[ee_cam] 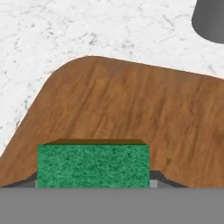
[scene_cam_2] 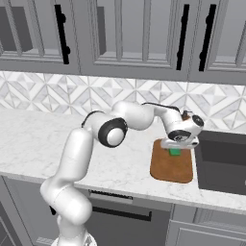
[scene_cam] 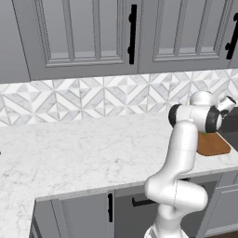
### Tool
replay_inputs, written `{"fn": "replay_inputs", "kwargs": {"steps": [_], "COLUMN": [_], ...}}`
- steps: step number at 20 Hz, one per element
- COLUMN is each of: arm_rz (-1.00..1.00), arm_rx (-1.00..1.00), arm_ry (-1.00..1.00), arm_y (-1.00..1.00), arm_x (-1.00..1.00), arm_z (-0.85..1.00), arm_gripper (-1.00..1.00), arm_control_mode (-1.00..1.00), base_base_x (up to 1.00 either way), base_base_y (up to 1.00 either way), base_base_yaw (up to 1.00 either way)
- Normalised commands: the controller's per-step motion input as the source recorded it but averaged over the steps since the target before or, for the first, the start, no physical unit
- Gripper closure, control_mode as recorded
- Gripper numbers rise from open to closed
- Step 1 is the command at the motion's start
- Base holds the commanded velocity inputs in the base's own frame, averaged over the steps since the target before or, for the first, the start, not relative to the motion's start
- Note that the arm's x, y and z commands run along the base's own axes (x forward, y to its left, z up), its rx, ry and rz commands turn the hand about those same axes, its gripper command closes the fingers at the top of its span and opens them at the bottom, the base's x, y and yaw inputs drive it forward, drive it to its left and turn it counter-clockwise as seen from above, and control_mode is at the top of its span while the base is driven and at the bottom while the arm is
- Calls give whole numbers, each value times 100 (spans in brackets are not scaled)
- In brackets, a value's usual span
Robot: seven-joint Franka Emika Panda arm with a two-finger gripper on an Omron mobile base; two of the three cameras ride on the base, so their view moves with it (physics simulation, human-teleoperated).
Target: Pick up the sponge from the counter and clean the cutting board by briefly scrubbing or pressing down on the cutting board. Once finished, release the sponge.
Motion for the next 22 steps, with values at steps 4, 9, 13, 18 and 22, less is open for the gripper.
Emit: {"fn": "replay_inputs", "kwargs": {"steps": [4, 9, 13, 18, 22], "arm_rz": [10, 13, 23, 33, 37], "arm_rx": [0, 0, 0, 0, -4], "arm_ry": [-5, -6, -5, -3, -5], "arm_y": [-34, -42, -16, 6, 42], "arm_x": [34, 4, -56, -100, -100], "arm_z": [-3, -1, -12, -23, -18], "arm_gripper": [100, 100, 100, 100, 100], "arm_control_mode": [-100, -100, -100, -100, -100], "base_base_x": [0, 0, 0, 0, 0], "base_base_y": [0, 0, 0, 0, 0], "base_base_yaw": [0, 0, 0, 0, 0]}}
